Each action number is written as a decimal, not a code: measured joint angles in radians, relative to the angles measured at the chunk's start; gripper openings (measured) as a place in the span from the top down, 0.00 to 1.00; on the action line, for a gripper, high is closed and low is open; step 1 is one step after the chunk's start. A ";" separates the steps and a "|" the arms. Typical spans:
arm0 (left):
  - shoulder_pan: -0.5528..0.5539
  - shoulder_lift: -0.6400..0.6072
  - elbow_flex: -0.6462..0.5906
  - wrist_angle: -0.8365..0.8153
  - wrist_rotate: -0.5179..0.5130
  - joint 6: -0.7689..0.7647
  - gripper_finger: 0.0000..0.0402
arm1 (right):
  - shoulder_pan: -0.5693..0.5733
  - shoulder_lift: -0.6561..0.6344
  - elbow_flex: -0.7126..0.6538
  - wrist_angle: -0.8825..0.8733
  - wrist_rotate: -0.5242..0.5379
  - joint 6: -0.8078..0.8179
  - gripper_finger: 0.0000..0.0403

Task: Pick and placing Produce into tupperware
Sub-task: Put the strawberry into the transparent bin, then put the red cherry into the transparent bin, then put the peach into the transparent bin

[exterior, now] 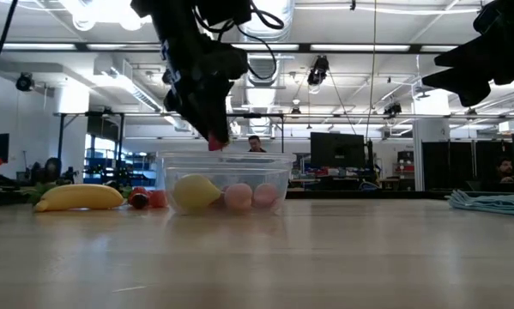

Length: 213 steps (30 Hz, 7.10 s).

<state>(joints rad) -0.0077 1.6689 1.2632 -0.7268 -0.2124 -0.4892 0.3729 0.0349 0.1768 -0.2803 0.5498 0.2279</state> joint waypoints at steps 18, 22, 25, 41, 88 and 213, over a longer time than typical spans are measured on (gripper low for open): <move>0.003 -0.241 -0.078 -0.586 -0.004 -0.351 0.30 | 0.000 0.000 0.000 0.000 0.000 0.000 0.42; 0.035 -0.313 -0.155 -0.540 -0.004 -0.463 0.29 | 0.000 0.000 0.000 0.000 0.000 0.000 0.42; 0.098 -0.352 -0.216 -0.470 -0.005 -0.469 0.29 | 0.000 -0.001 0.000 0.001 0.000 0.000 0.42; 0.512 -0.351 -0.426 -0.115 0.114 -0.065 0.29 | 0.000 0.000 0.000 0.000 0.000 0.000 0.42; 0.542 -0.117 -0.425 0.117 0.228 -0.490 0.58 | 0.000 0.001 0.000 0.000 0.000 0.000 0.42; 0.293 -0.428 -0.711 0.416 0.187 0.788 0.35 | 0.000 -0.001 0.000 0.000 0.000 0.000 0.42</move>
<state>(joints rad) 0.2852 1.2407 0.5519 -0.3107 -0.0252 0.2983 0.3729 0.0344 0.1768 -0.2802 0.5499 0.2279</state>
